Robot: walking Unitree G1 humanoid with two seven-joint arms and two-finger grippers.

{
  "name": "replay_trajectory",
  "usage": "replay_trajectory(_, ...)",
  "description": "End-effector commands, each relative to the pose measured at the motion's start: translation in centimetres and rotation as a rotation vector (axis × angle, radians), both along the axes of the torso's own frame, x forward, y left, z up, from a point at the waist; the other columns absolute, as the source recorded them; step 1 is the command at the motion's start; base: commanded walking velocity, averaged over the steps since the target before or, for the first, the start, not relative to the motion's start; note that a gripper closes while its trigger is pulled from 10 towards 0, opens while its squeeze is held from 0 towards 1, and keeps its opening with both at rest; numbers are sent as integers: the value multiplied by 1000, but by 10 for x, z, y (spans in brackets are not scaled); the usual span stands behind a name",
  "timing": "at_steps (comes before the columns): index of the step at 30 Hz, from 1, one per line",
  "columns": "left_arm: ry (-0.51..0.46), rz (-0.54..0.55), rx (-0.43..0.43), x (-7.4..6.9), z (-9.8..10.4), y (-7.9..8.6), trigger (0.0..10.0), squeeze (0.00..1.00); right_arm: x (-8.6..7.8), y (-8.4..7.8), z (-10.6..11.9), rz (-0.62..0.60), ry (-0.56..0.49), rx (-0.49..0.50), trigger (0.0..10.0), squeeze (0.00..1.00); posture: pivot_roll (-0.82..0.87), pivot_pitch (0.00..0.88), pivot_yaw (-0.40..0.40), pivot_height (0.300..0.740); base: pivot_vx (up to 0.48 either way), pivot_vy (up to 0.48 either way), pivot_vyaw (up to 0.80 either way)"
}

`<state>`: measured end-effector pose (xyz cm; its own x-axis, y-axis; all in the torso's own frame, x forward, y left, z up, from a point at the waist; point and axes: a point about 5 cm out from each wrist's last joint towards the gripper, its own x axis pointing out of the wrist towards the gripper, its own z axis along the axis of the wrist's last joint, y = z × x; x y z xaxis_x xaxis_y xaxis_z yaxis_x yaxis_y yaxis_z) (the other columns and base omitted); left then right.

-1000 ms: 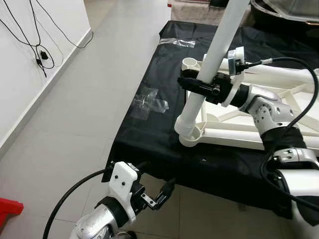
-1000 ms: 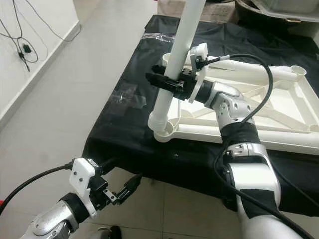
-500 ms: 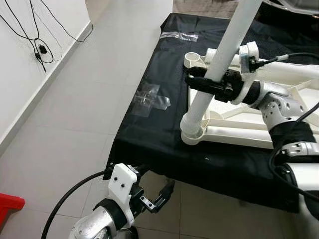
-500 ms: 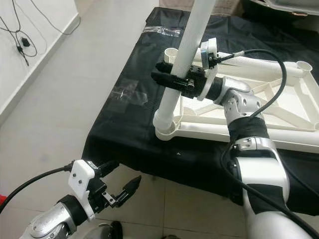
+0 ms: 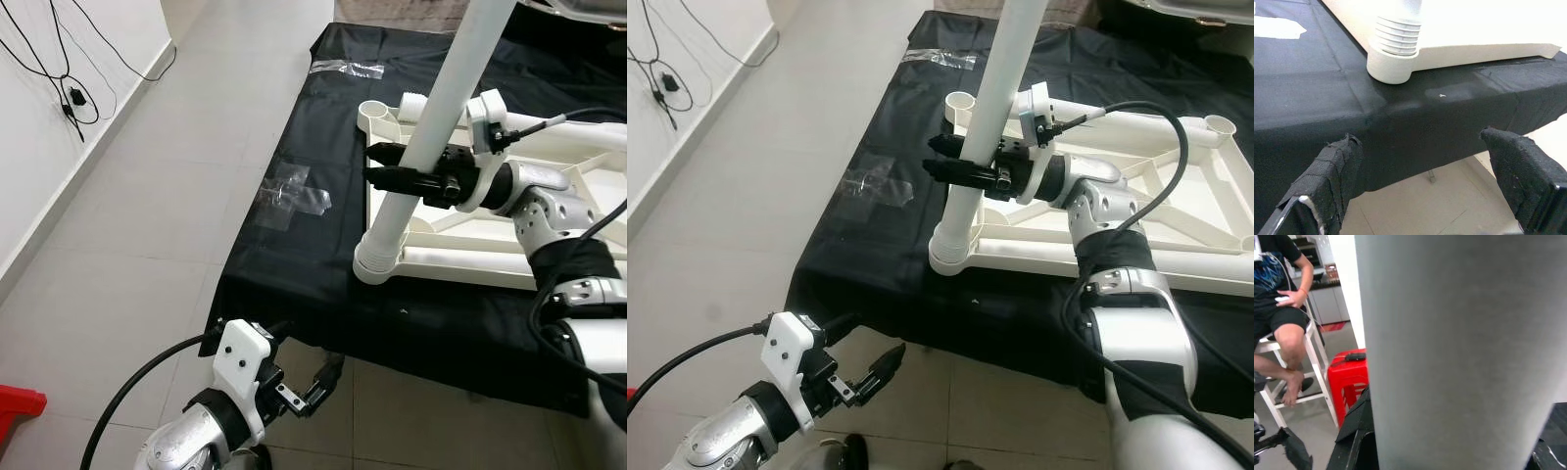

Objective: Building children table

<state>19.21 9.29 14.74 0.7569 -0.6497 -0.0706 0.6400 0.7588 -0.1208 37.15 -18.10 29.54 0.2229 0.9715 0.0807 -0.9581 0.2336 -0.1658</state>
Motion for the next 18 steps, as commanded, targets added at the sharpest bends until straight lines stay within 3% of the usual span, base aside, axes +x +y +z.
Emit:
replay_trajectory(1, 22, -12, 6, -4, -3, -2, 10000, 0, 3, 0, -27, -43, 80, -106, 10000, 0, 98, 261, -57, 740, 0, 0, 0)
replay_trajectory(11, 25, -11, 6, -4, -4, -2, 10000, 0, -3, 8, -22, 60, 36, -145, 10000, 0, 96, 252, -62, 740, 0, 0, 0)
replay_trajectory(13, 26, -12, 6, -4, -4, -2, 10000, 0, -7, 15, -29, 116, 22, -190, 10000, 0, 96, 244, -62, 740, 0, 0, 0)
replay_trajectory(18, 26, -16, 9, -5, -5, -3, 10000, 0, -7, 21, -39, 126, 25, -217, 10000, 0, 99, 239, -62, 740, 0, 0, 0)
